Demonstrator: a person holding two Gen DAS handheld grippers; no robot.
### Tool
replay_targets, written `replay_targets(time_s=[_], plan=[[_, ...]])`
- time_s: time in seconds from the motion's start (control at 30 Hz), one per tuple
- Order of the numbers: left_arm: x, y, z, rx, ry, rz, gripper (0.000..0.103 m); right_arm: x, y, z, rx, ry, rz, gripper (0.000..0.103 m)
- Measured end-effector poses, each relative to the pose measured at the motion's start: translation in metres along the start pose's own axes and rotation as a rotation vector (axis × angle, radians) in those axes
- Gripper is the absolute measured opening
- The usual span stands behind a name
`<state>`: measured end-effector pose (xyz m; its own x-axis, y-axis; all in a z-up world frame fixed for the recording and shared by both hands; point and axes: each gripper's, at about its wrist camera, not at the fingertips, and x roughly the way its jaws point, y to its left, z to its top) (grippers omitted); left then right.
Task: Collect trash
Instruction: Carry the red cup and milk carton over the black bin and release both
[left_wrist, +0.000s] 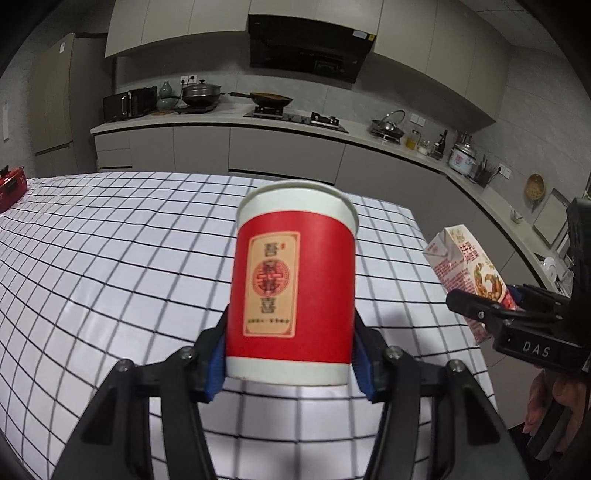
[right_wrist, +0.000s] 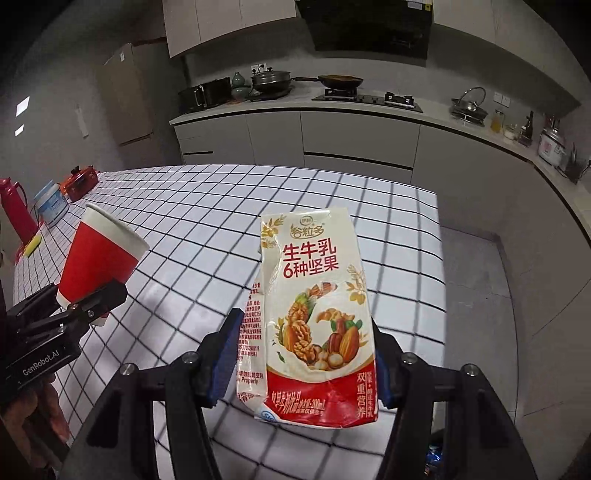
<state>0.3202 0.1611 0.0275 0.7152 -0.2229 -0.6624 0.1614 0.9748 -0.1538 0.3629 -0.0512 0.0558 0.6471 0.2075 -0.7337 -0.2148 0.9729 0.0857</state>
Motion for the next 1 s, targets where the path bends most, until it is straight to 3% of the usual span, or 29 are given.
replay_targets(time_s=[0.33, 0.7, 1.0], plan=[[-0.025, -0.071, -0.022, 0.035, -0.016, -0.006, 0.057, -0.059, -0.060, -0.046, 0.037, -0.023, 0.000, 0.062], [-0.040, -0.140, -0.042, 0.070, -0.032, -0.060, 0.057, -0.131, -0.145, -0.079, 0.087, -0.072, -0.064, 0.062], [-0.030, -0.203, -0.068, 0.138, 0.018, -0.121, 0.057, -0.154, -0.202, -0.119, 0.119, -0.052, -0.109, 0.062]])
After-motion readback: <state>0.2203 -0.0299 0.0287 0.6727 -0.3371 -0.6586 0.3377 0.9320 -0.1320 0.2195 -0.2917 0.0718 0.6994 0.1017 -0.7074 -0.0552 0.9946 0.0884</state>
